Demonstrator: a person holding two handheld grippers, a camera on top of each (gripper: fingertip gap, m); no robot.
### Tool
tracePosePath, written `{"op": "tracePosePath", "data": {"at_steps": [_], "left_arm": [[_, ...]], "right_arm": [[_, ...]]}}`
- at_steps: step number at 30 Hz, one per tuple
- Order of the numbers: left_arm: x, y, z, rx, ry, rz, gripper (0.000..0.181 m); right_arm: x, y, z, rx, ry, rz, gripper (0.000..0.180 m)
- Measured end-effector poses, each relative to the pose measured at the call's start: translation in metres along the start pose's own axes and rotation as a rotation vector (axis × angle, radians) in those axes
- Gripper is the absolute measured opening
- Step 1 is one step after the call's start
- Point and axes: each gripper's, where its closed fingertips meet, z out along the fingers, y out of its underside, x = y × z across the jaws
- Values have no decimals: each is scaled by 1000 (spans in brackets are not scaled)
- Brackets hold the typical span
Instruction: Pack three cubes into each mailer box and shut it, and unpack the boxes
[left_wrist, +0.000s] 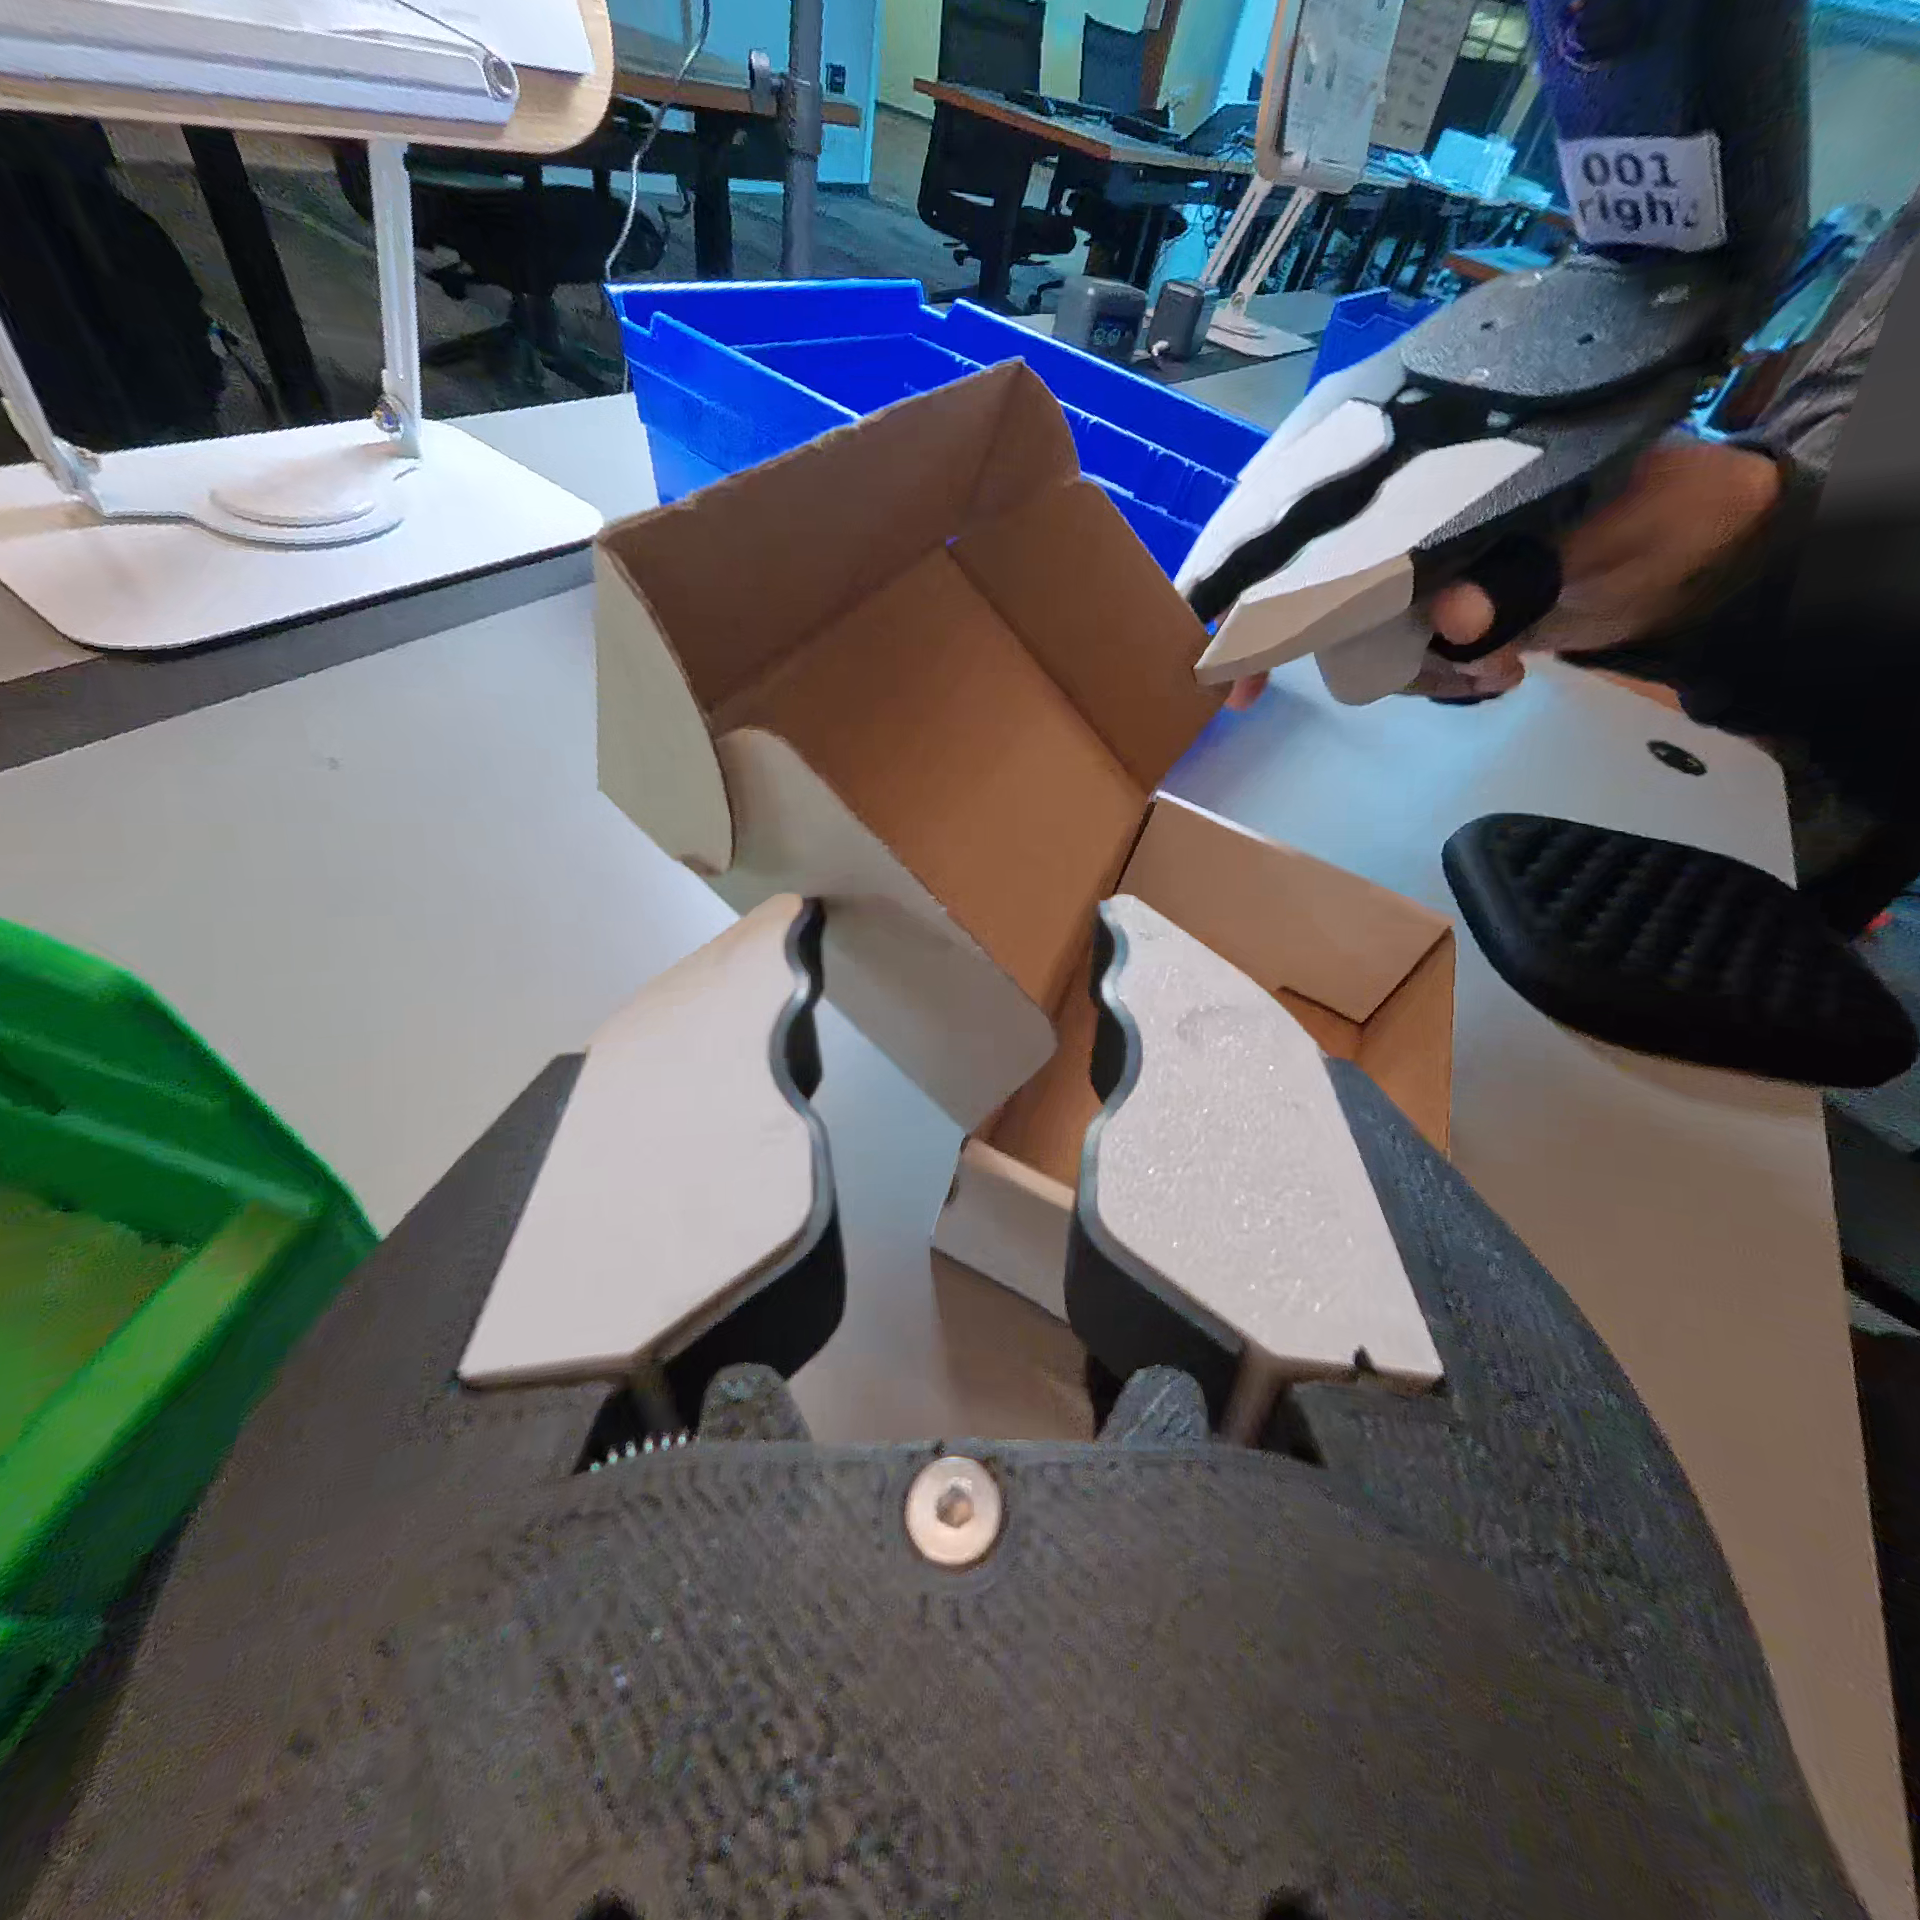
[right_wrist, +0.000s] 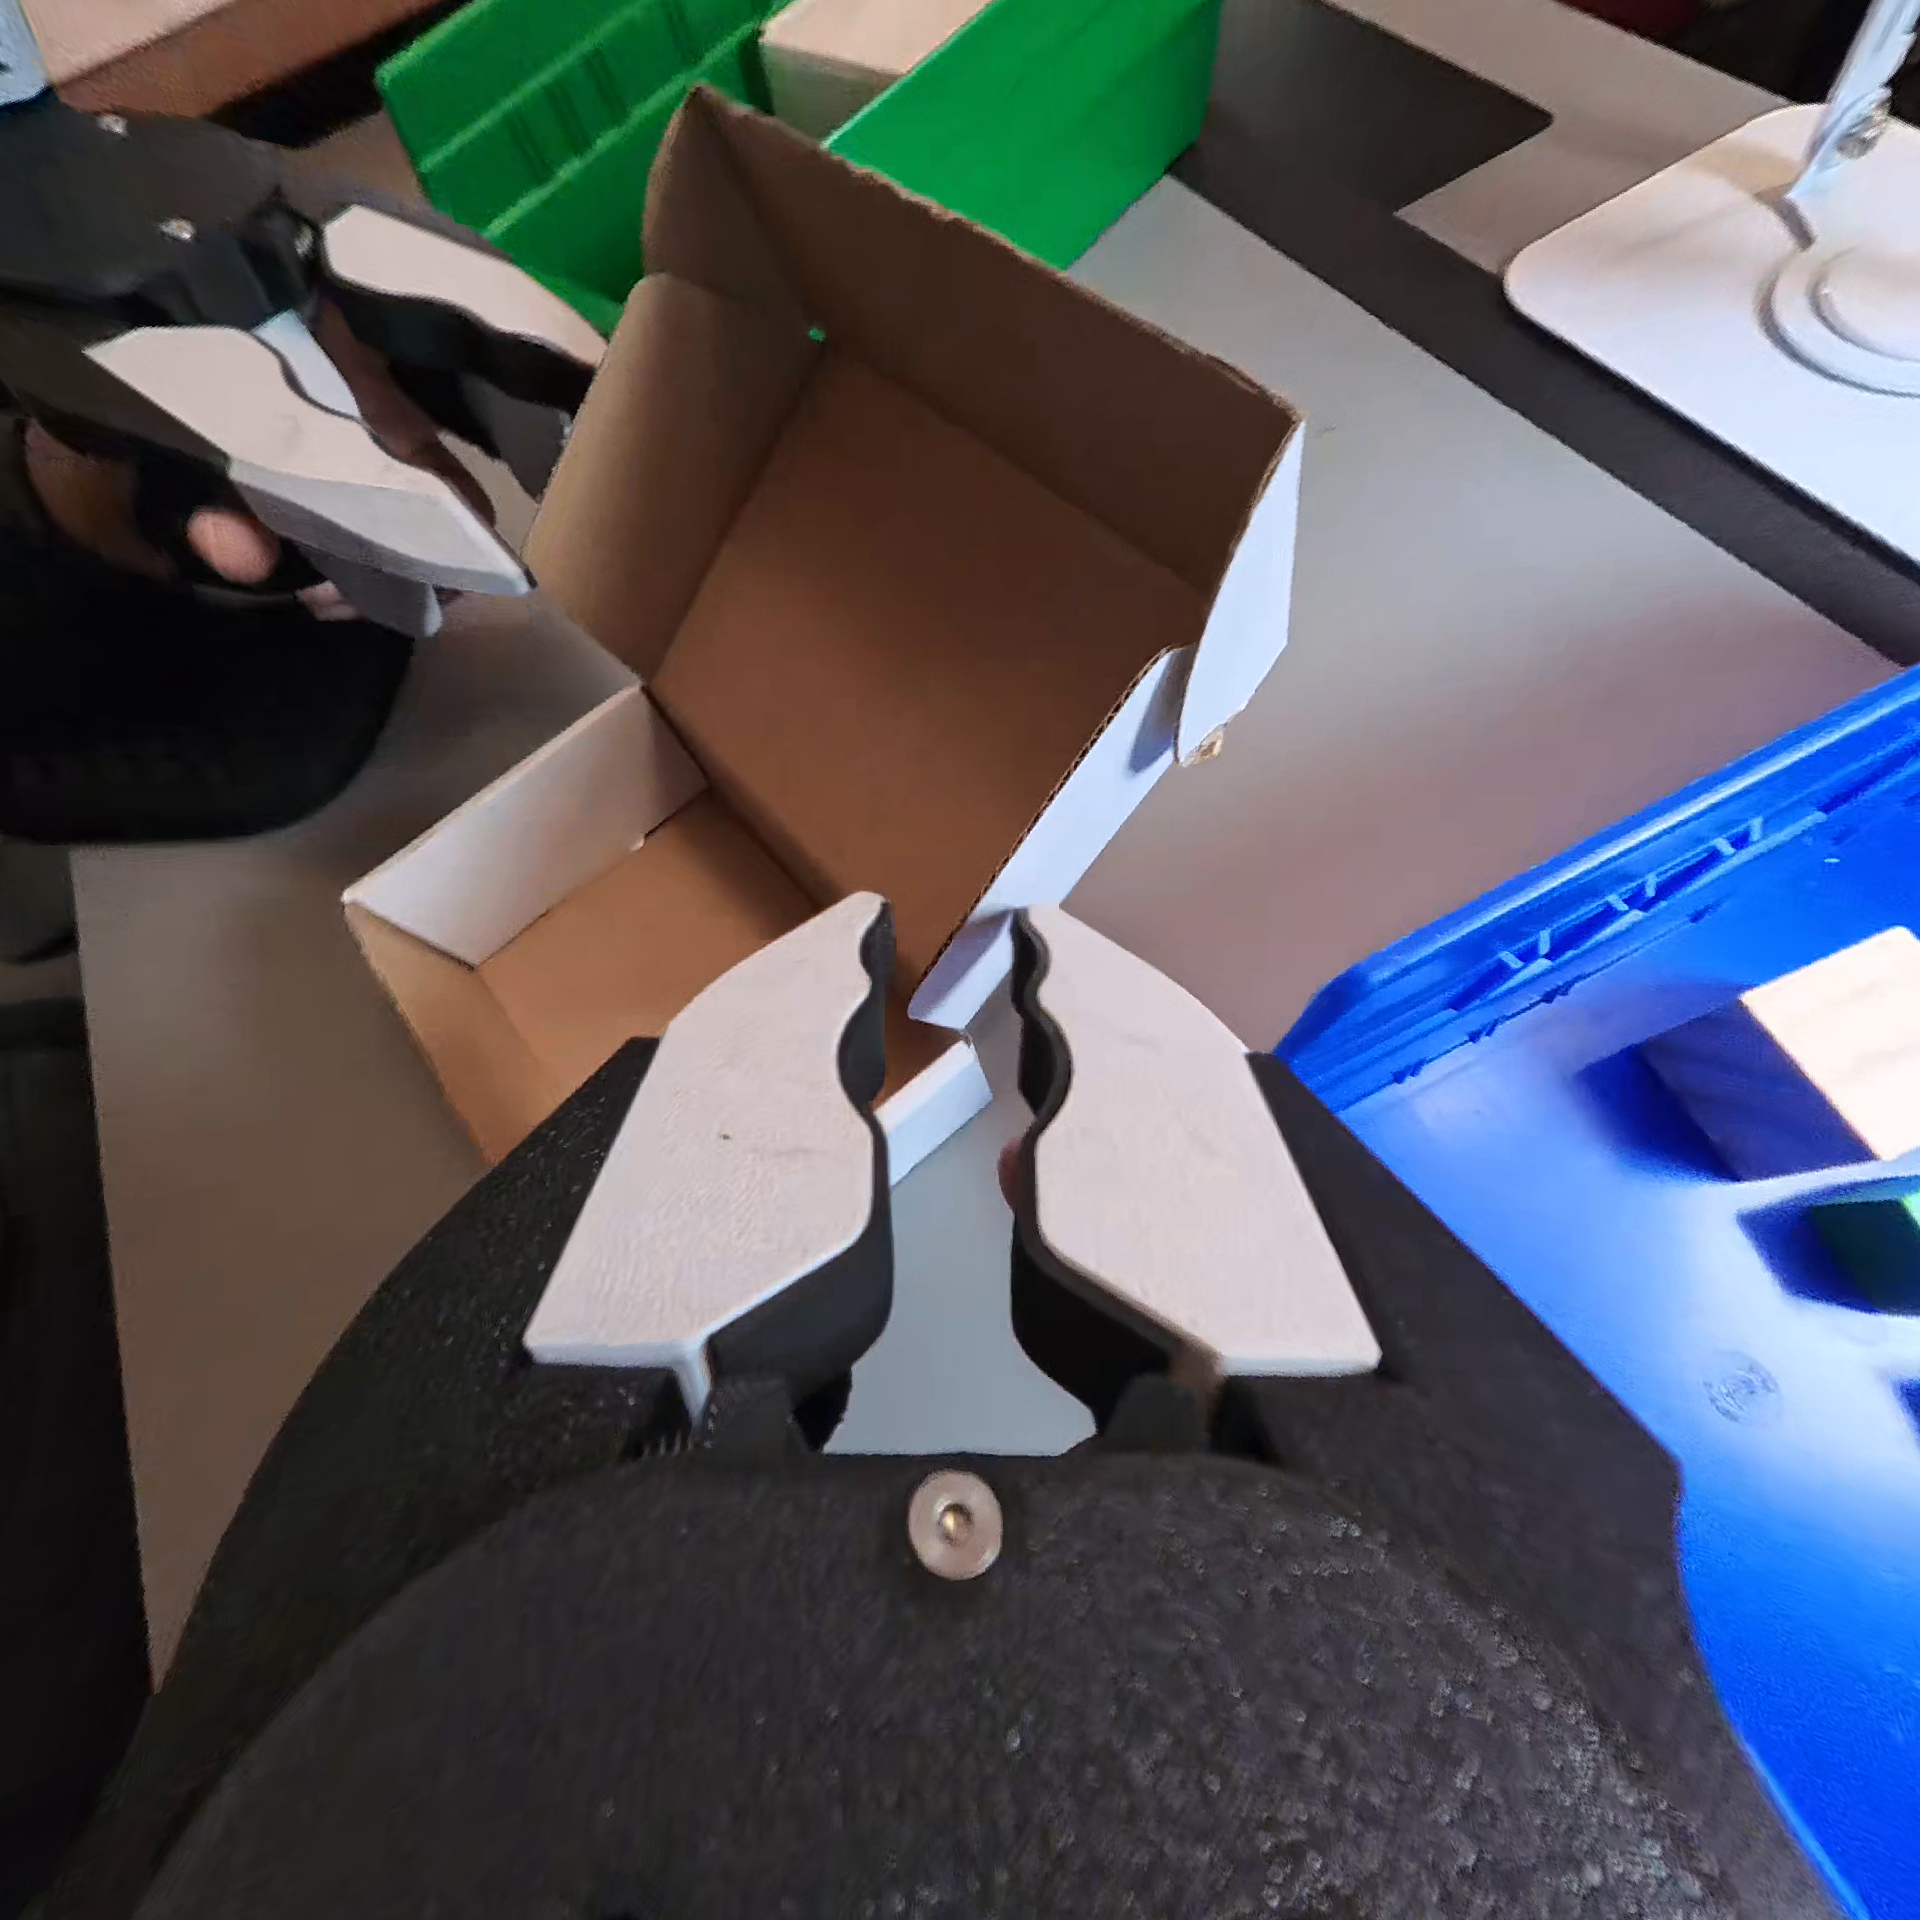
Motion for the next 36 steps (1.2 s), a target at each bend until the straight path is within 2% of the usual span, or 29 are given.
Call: {"op": "tracePosePath", "data": {"at_steps": [1, 4, 8, 12, 16, 19, 21, 23, 26, 28, 32, 36], "left_arm": [[-1, -2, 3, -5, 0, -6, 44], [-3, -5, 8, -10, -38, 38, 29], [13, -6, 2, 14, -2, 158, 25], [40, 10, -13, -25, 106, 253, 20], [62, 44, -23, -143, 226, 305, 26], [74, 63, -33, -228, 302, 310, 39], [76, 63, -41, -224, 301, 319, 48], [71, 58, -47, -199, 265, 338, 56], [66, 44, -50, -146, 216, 348, 62], [67, 38, -46, -126, 212, 347, 62], [82, 38, -34, -133, 261, 361, 63], [95, 54, -33, -200, 328, 391, 65]], "right_arm": [[-1, -2, 0, 20, 10, -2, 14], [-6, 1, -4, 48, 63, -79, 13], [-23, 12, -14, 85, 118, -228, 13], [-52, 38, -21, 51, 39, -309, 12], [-70, 68, -23, -40, -46, -335, 19], [-79, 80, -30, -78, -116, -331, 32], [-80, 84, -40, -83, -127, -333, 41], [-72, 81, -49, -64, -71, -363, 46], [-60, 73, -55, -59, 56, -466, 58], [-63, 69, -52, -64, 83, -527, 65], [-77, 65, -40, -77, 59, -577, 65], [-79, 73, -36, -115, 53, -574, 65]]}}
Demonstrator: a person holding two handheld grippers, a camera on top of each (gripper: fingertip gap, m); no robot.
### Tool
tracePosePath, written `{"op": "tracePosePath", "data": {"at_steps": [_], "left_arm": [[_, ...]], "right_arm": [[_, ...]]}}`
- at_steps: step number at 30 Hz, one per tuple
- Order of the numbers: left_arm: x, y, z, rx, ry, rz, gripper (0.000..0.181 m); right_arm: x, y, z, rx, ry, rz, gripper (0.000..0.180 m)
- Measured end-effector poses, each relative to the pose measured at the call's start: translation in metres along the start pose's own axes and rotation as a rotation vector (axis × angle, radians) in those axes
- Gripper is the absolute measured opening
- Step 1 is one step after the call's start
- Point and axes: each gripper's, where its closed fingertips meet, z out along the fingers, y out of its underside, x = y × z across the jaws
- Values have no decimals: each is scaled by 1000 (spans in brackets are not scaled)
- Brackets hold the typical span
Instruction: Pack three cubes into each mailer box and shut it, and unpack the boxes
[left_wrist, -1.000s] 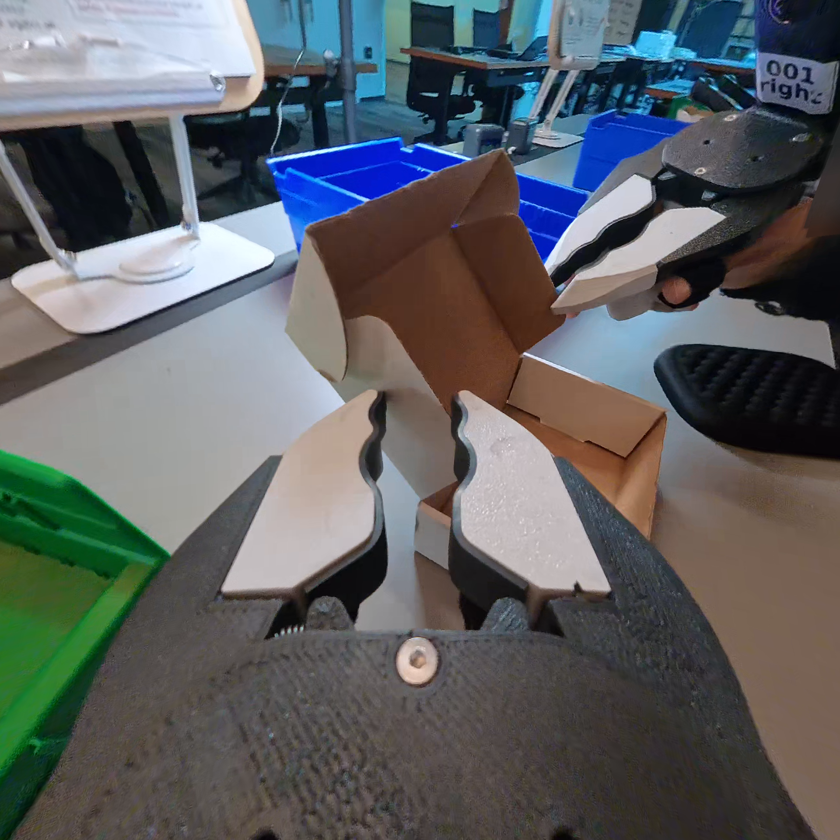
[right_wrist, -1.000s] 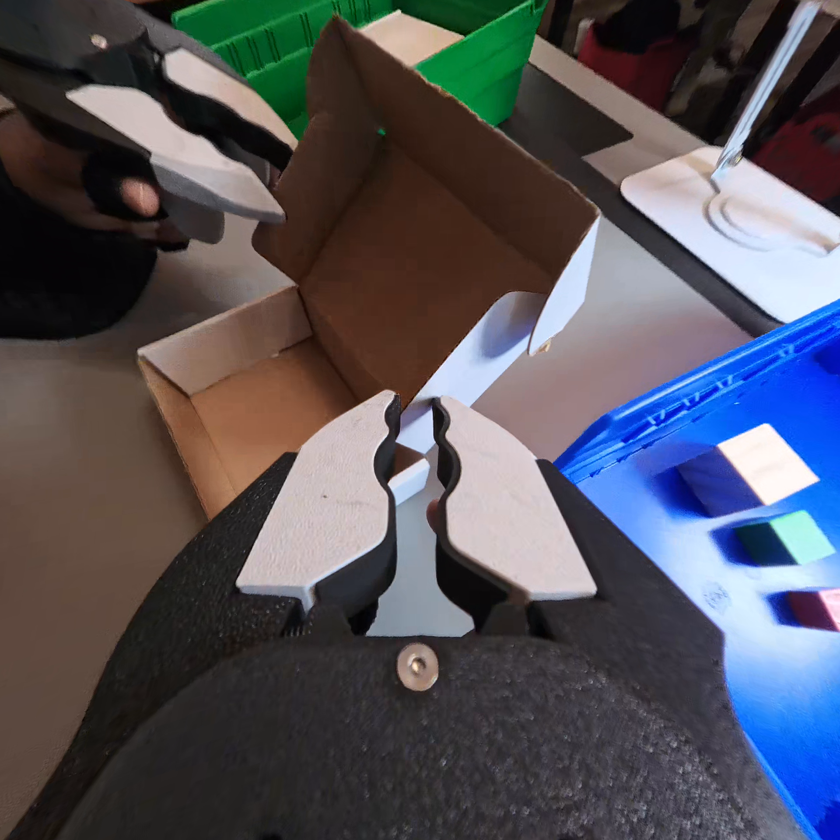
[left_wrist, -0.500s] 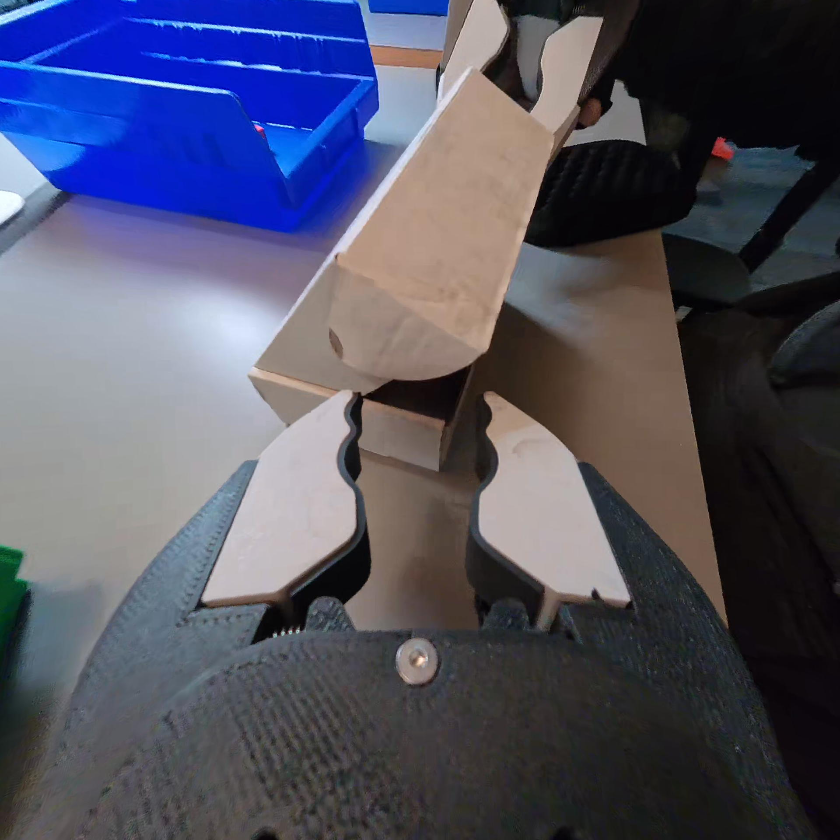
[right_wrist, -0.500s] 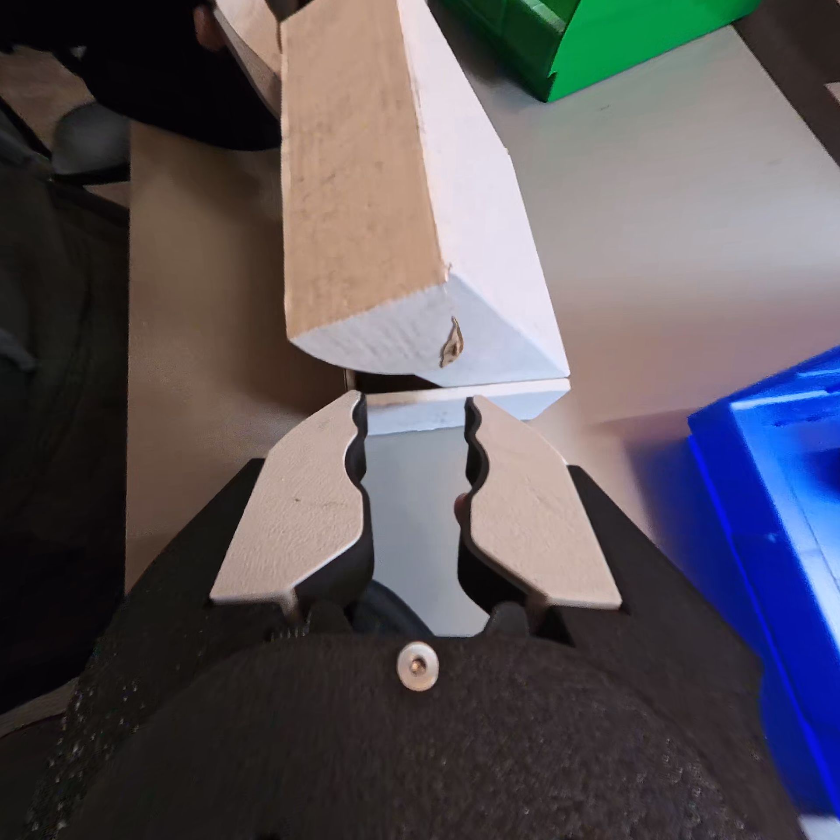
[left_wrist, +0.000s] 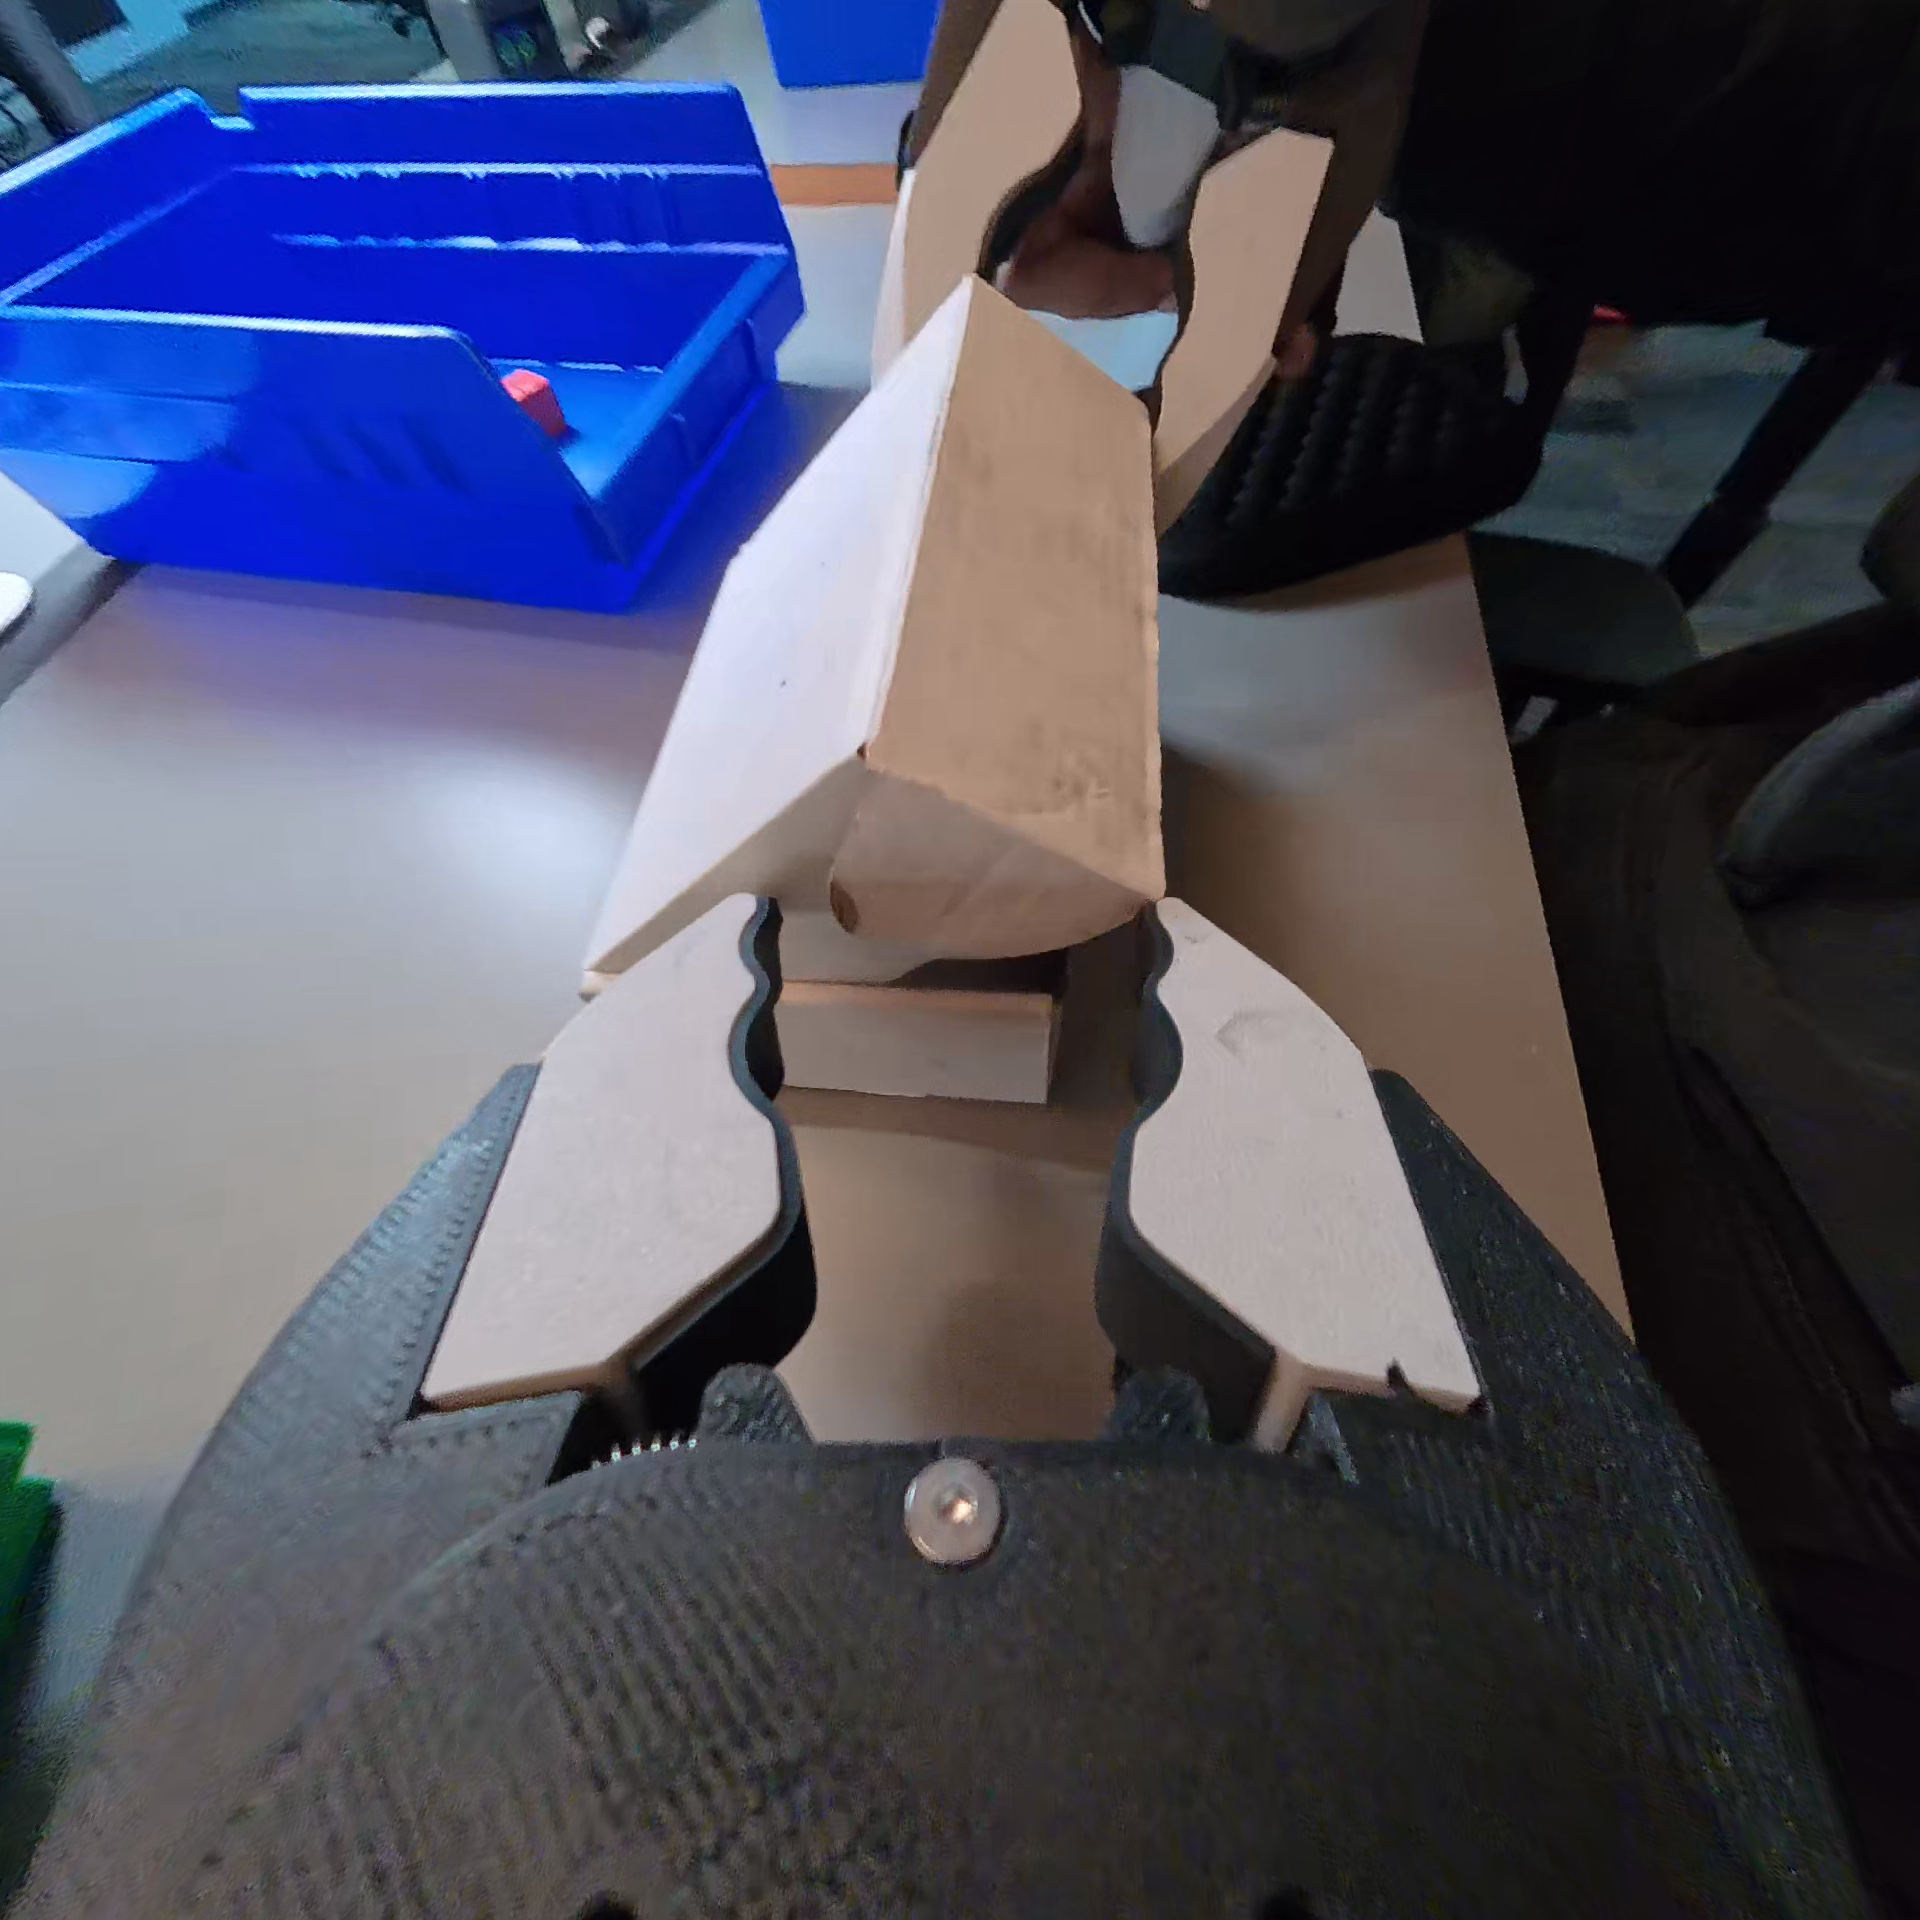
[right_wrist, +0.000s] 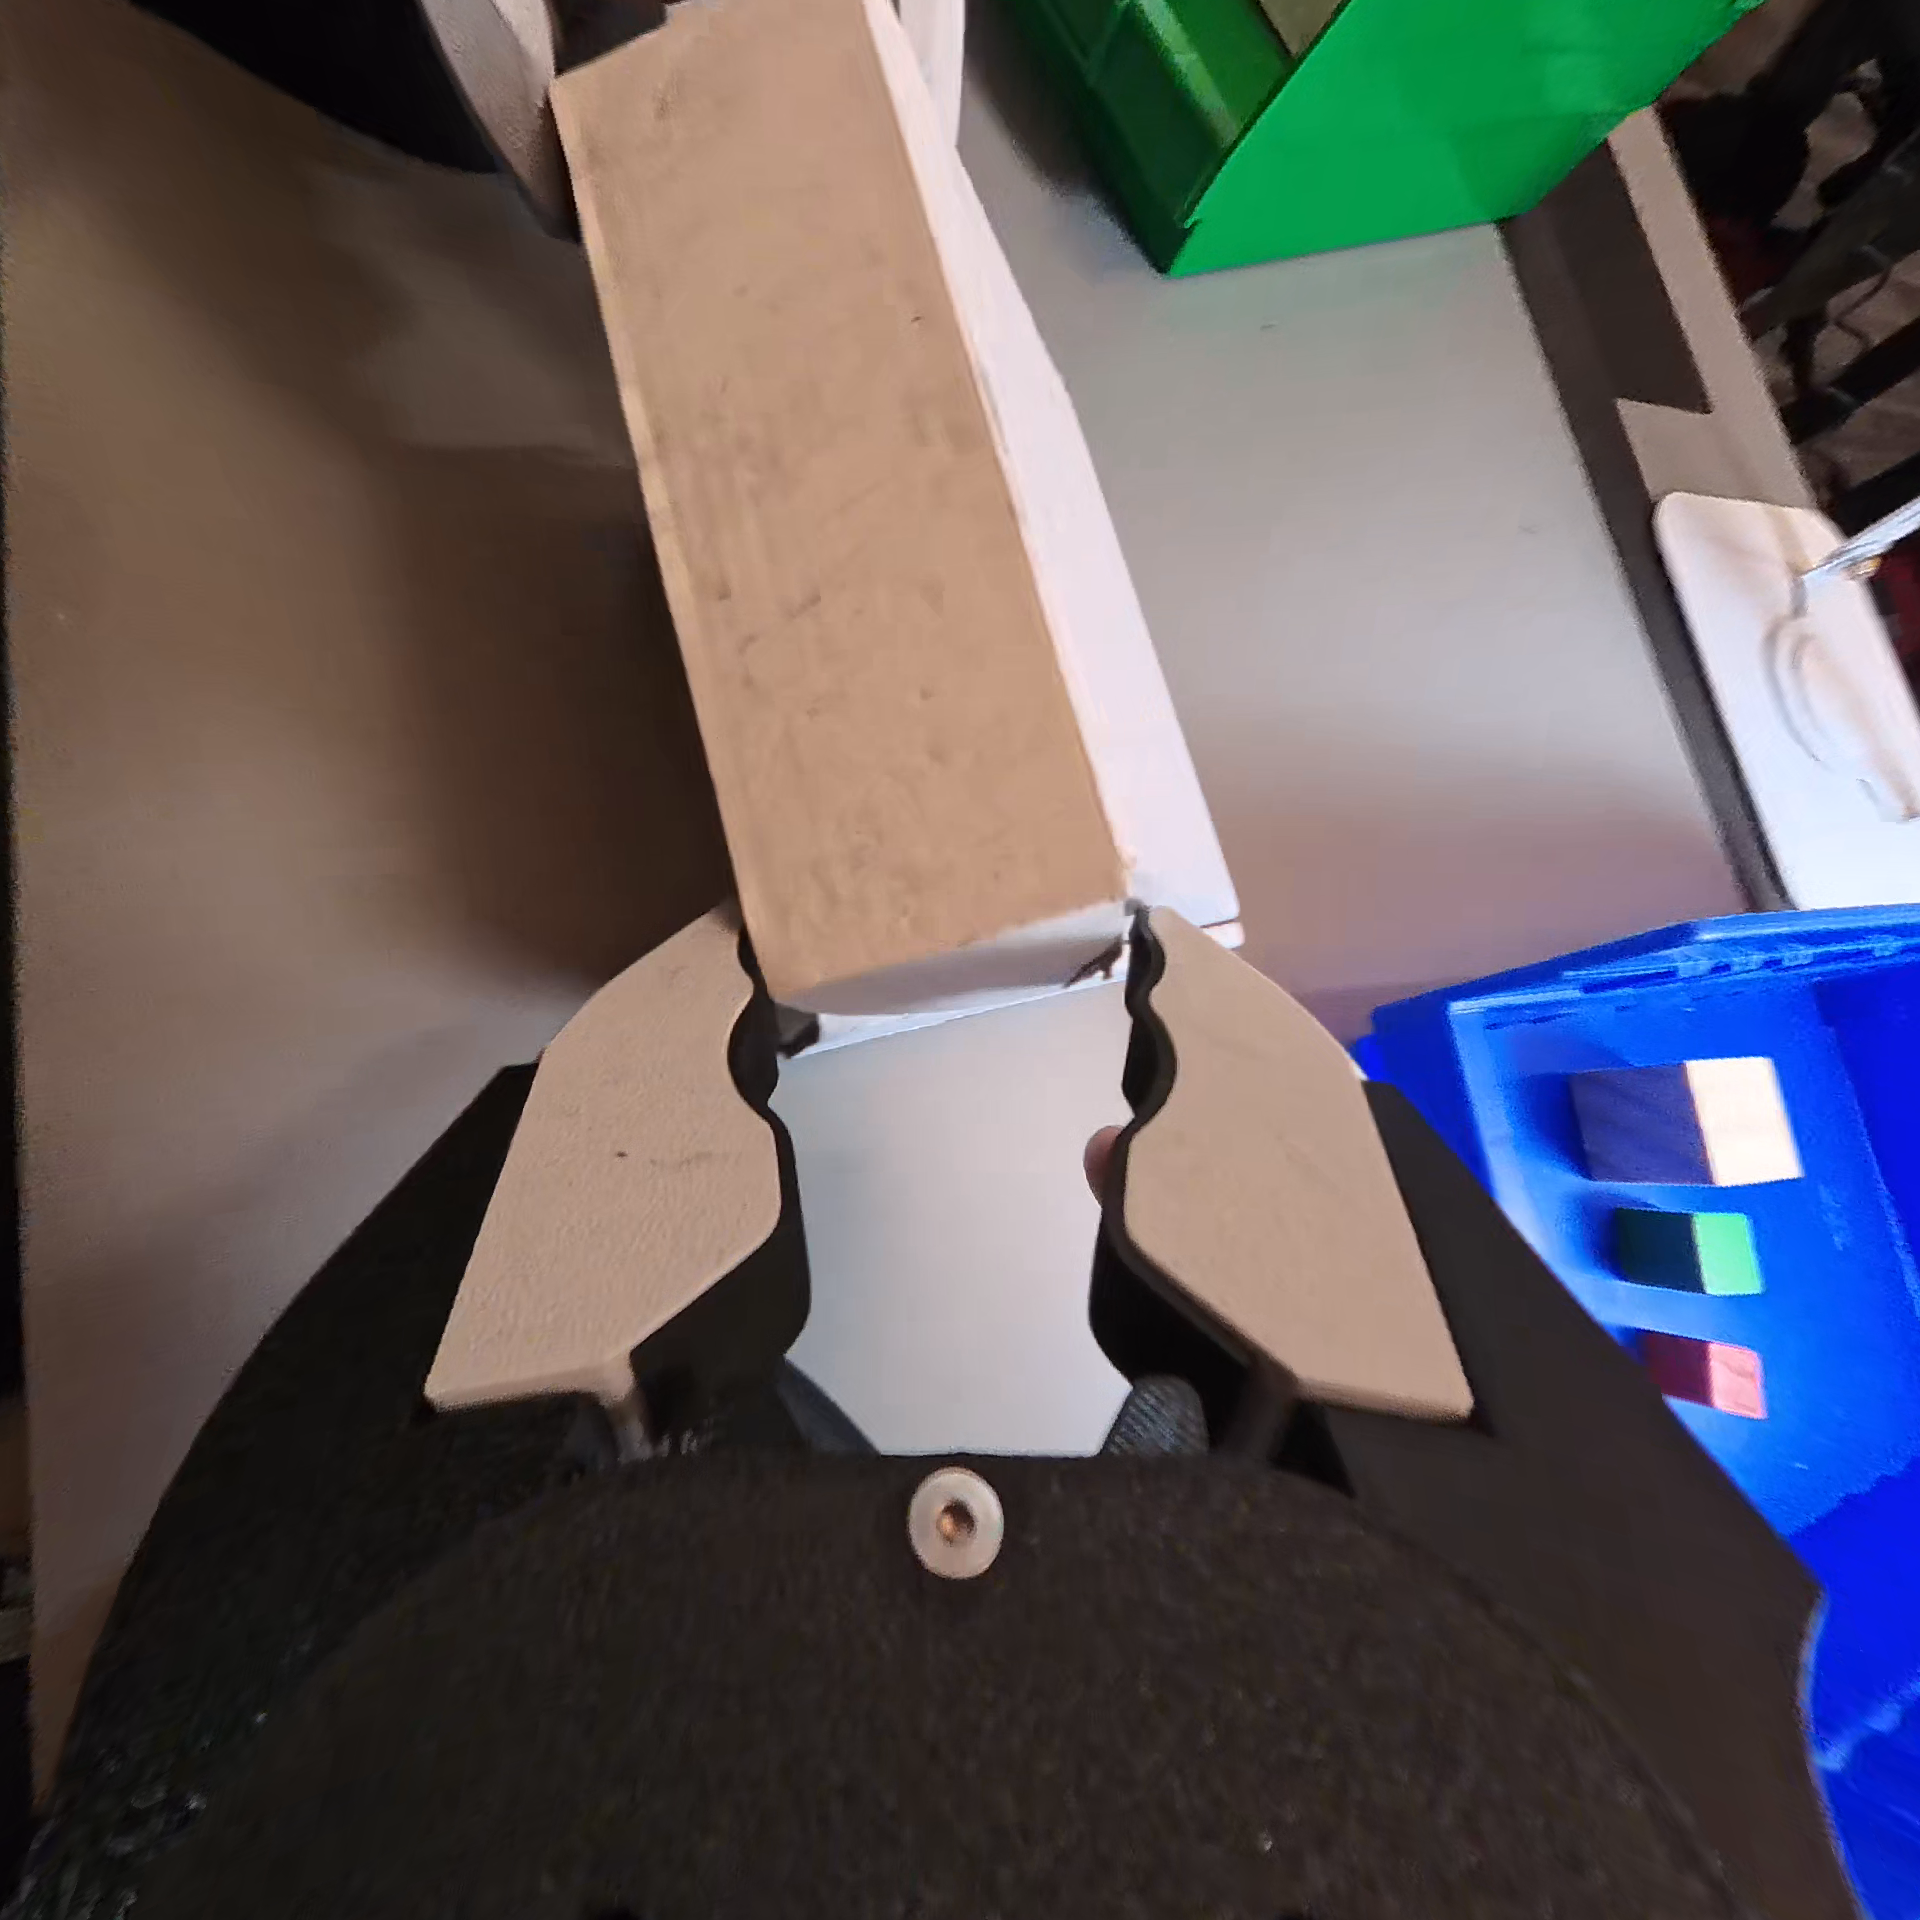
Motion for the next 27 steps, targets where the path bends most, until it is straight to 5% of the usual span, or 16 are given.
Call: {"op": "tracePosePath", "data": {"at_steps": [12, 19, 23, 27], "left_arm": [[20, 28, 3, -151, 50, -58, 59], [14, 15, -19, -89, -61, -89, 61], [22, 5, -10, -48, -132, -19, 77], [19, 5, 3, -68, -198, 11, 74]], "right_arm": [[-27, 17, 11, -103, -30, -45, 64], [-27, 13, -5, -85, 34, -61, 62], [-20, 17, 0, -141, 177, -184, 62], [-26, 12, 10, -133, 186, -187, 58]]}}
